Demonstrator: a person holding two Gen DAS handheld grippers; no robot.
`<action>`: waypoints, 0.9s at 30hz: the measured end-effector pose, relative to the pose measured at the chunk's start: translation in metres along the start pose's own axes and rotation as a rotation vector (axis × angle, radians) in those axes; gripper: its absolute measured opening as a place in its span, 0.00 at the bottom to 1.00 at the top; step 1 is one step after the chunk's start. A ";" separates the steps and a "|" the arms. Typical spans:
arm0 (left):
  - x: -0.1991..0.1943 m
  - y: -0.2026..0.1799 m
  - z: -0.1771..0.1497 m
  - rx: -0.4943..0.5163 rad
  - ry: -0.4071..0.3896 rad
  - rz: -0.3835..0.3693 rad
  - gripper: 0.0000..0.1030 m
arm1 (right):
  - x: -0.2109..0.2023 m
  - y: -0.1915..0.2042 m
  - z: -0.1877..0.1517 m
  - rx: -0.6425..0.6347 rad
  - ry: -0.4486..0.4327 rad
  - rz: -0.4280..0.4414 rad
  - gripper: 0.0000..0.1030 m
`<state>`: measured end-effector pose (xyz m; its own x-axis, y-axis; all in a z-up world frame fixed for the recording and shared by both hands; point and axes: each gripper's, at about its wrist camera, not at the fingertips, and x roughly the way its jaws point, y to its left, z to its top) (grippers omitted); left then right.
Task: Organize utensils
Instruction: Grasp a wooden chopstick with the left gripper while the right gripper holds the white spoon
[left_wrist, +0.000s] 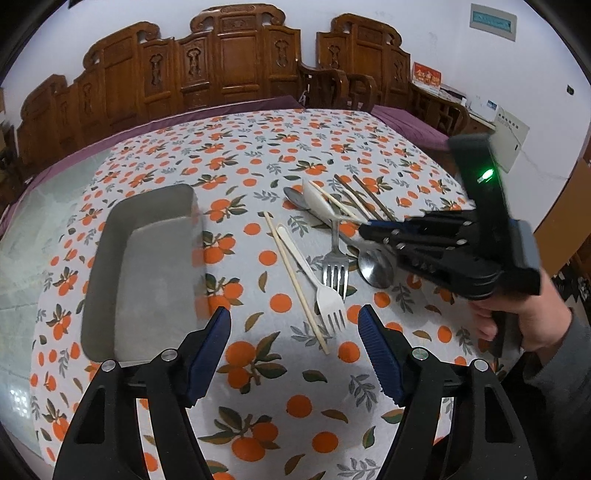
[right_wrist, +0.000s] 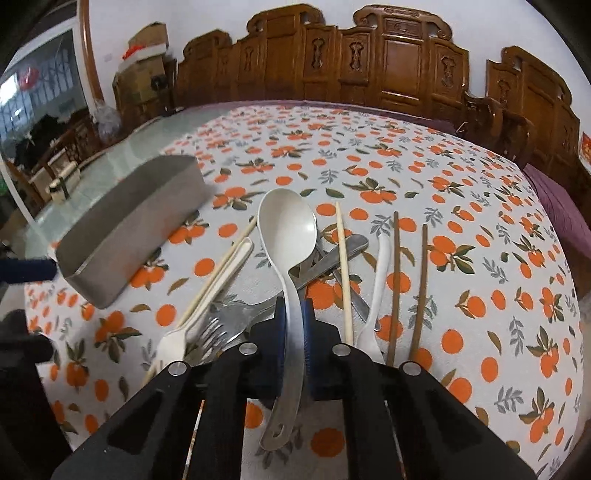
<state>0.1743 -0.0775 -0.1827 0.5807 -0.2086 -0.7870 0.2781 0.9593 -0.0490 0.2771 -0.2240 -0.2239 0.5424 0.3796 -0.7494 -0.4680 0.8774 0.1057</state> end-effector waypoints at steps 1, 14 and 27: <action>0.003 -0.002 0.000 0.005 0.004 -0.001 0.63 | -0.004 -0.002 0.000 0.014 -0.010 0.007 0.10; 0.060 -0.017 -0.009 0.041 0.120 0.038 0.30 | -0.019 -0.014 -0.004 0.083 -0.044 0.002 0.10; 0.081 -0.012 -0.010 0.022 0.168 0.054 0.23 | -0.022 -0.009 -0.007 0.095 -0.048 -0.003 0.10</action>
<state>0.2109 -0.1040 -0.2519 0.4600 -0.1207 -0.8797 0.2678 0.9635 0.0079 0.2642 -0.2423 -0.2134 0.5775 0.3887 -0.7179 -0.3993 0.9015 0.1669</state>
